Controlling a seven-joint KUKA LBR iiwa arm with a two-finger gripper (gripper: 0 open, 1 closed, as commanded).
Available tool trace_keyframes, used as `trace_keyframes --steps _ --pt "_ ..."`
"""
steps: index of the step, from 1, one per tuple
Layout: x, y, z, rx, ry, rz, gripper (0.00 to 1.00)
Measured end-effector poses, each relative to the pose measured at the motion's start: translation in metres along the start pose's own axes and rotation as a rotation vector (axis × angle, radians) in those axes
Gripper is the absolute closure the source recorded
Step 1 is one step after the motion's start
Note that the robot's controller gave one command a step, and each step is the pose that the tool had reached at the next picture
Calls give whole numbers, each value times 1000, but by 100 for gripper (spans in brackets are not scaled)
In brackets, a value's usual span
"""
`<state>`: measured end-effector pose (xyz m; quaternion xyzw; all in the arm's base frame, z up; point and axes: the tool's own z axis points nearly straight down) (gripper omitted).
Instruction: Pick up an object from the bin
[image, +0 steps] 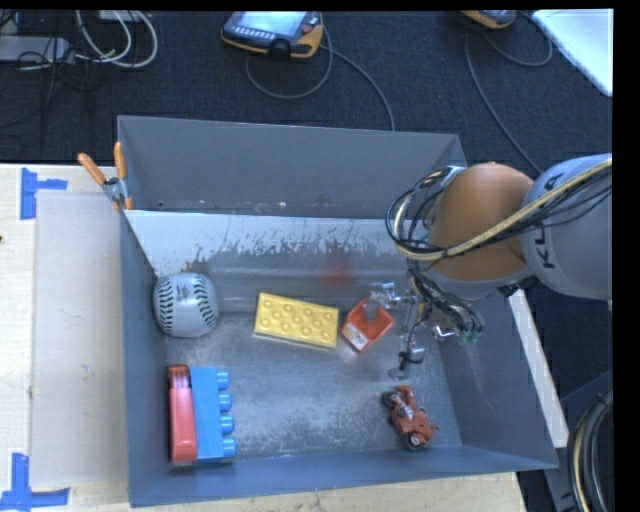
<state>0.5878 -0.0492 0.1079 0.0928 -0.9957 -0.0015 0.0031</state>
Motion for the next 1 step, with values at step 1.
trace_keyframes --steps 1 --pt "-10 2 3 4 -14 21 0"
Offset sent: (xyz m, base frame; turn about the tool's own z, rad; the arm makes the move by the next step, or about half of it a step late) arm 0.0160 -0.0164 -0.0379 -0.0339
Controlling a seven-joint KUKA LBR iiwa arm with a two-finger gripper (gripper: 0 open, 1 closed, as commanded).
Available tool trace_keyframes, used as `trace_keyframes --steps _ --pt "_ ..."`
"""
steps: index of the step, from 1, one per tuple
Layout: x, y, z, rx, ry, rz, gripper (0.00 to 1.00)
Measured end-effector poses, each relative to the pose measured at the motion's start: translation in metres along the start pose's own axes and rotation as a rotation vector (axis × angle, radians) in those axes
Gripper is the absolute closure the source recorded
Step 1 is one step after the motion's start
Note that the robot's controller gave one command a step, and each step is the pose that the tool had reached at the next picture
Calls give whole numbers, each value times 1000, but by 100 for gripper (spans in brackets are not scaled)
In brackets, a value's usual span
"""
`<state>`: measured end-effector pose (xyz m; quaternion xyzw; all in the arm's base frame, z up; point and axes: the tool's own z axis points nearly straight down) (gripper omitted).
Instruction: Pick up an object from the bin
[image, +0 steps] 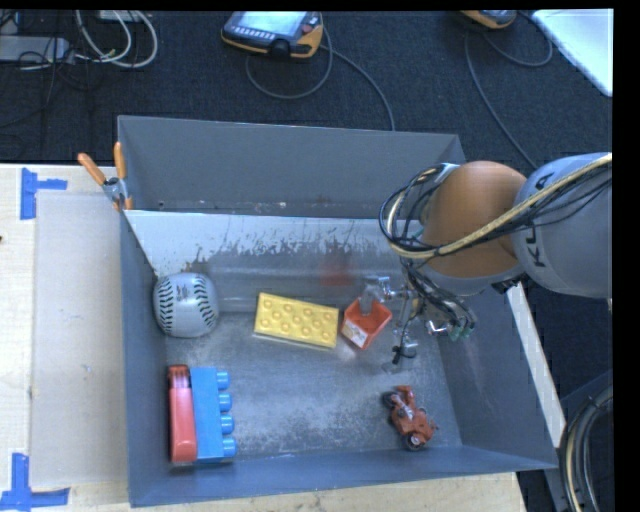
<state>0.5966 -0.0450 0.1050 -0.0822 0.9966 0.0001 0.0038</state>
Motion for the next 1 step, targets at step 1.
trace_keyframes --steps 1 --pt "-5 -22 34 -4 9 -52 100"
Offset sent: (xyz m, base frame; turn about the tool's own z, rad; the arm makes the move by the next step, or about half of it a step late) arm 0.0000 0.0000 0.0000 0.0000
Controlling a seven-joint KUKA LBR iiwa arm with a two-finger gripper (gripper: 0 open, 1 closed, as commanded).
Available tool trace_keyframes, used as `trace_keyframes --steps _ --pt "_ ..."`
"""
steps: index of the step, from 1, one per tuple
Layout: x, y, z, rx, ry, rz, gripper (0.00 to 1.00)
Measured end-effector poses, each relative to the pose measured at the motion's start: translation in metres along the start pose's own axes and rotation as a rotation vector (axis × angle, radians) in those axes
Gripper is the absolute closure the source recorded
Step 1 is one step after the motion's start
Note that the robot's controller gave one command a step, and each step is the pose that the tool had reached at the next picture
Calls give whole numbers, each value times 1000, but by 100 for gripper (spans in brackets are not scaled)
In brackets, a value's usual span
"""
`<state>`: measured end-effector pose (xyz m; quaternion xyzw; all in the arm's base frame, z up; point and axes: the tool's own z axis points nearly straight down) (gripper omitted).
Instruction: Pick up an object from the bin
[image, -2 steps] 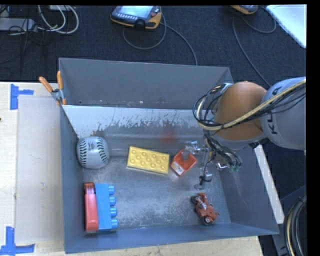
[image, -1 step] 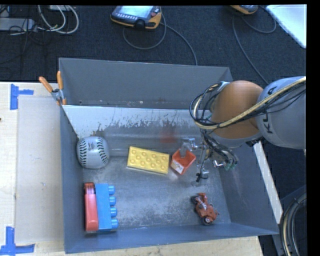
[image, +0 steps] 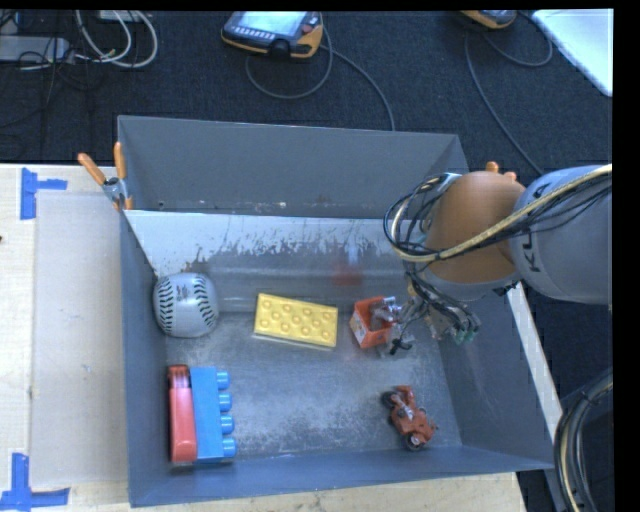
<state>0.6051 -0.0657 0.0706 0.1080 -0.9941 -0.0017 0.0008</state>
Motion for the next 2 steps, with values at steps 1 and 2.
trace_keyframes --steps 1,2 --pt "0 0 0 0 0 0 100" --pt "0 0 -2 -1 2 1 100"
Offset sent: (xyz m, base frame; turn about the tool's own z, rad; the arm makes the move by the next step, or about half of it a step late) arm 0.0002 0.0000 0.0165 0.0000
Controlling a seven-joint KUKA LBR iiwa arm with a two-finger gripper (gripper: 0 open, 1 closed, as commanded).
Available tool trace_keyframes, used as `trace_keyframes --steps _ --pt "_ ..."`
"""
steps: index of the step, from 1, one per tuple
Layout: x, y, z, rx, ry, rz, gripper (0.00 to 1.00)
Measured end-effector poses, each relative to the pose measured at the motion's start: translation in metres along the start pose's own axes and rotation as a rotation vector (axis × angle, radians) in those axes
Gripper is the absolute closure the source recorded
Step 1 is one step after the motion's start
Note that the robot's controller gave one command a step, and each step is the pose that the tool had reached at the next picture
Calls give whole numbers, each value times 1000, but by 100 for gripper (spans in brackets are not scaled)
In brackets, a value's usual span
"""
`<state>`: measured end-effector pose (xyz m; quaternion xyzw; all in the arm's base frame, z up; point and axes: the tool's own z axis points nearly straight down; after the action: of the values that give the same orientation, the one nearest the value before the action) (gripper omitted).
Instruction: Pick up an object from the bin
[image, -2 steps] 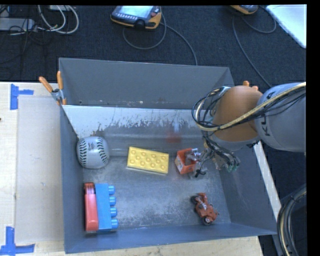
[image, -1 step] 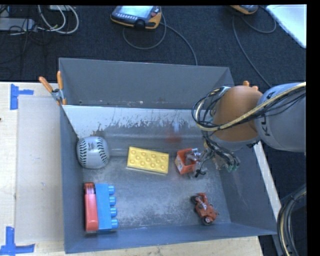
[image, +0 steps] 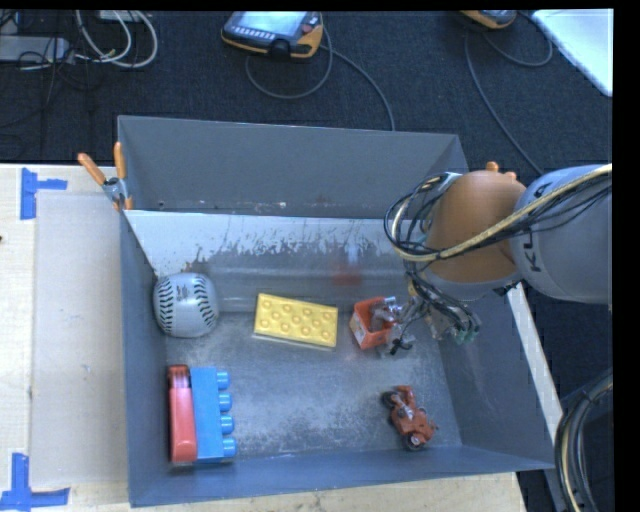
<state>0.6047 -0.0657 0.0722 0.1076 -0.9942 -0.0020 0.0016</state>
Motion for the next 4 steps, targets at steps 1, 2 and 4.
trace_keyframes --steps 1,2,4 --pt "0 0 -5 0 1 0 100" --pt "1 0 -12 -1 3 1 100" --pt "2 1 -40 -2 6 2 100"
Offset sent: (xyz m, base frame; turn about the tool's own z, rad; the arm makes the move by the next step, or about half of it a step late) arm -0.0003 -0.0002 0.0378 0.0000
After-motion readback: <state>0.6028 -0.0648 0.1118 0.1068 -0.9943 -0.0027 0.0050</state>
